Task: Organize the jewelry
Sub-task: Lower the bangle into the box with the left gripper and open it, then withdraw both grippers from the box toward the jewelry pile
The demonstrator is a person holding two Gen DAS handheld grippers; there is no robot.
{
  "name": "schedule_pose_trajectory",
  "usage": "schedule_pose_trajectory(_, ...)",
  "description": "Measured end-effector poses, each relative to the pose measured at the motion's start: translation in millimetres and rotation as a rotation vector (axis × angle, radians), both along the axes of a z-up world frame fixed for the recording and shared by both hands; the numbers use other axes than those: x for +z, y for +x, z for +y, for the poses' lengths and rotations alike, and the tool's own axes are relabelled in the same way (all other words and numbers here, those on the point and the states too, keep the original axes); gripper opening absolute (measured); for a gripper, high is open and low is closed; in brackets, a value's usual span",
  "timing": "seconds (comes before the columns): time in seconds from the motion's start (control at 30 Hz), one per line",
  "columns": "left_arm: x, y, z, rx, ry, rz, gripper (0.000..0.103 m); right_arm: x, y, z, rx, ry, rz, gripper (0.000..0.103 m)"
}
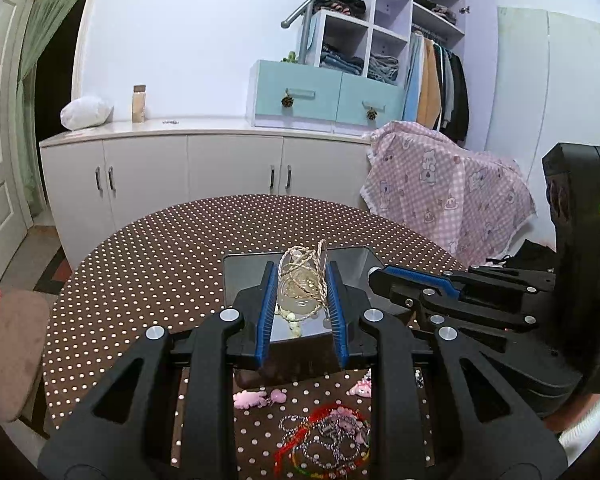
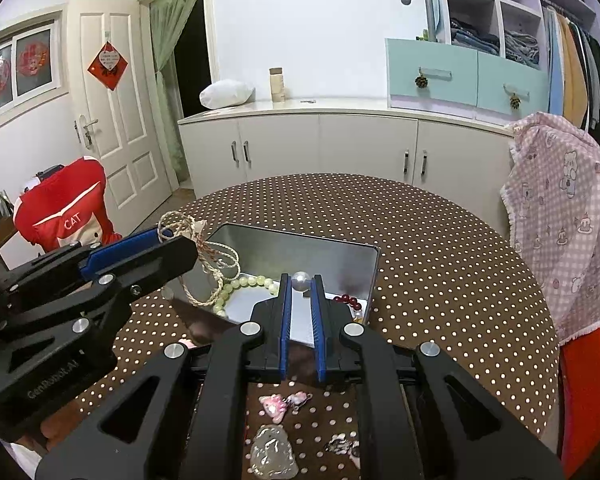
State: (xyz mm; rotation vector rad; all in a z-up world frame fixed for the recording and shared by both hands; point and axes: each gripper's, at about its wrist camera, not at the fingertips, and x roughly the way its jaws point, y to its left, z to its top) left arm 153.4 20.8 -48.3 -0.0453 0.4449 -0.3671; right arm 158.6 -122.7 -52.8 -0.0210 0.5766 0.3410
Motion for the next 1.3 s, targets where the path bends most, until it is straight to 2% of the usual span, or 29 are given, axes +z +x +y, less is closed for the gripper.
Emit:
schedule_pose_trajectory(0.07, -2, 3, -1, -0.001, -0.002, 0.006, 0.025, -1, 2, -3, 0.001, 0.006, 0.006, 0.009)
schedule_pose_trajectory(0.1, -3, 5, -1, -0.003, 0.002, 0.019, 0.030, -2, 4, -4, 0.000, 0.010, 0.013, 0.009)
schedule_pose_trajectory(0.13, -4, 6, -1, -0.004, 0.003, 0.027, 0.038, -2, 5, -6, 0.000, 0.012, 0.018, 0.009)
schedule_pose_trajectory(0.17, -5, 7, -1, -0.004, 0.001, 0.029, 0.060, -3, 6, -8, -0.006, 0.013, 0.020, 0.010)
schedule_pose_trajectory(0.2, -5, 7, 1, 0.003, -0.004, 0.021, 0.063, -3, 6, -10, -0.012, 0.013, 0.022, 0.010)
schedule_pose_trajectory(0.73, -10, 4, 16, 0.067, 0.002, 0.039, 0.063, -1, -1, -18, -0.039, 0.027, 0.036, 0.013)
schedule_pose_trajectory(0.97, -9, -2, 18, 0.079, 0.013, 0.040, 0.063, 0, -10, -20, -0.054, 0.021, 0.026, 0.037)
schedule_pose_trajectory(1.3, -10, -23, 19, 0.084, 0.031, 0.060, 0.063, 0, -29, -24, -0.075, 0.011, 0.023, 0.058)
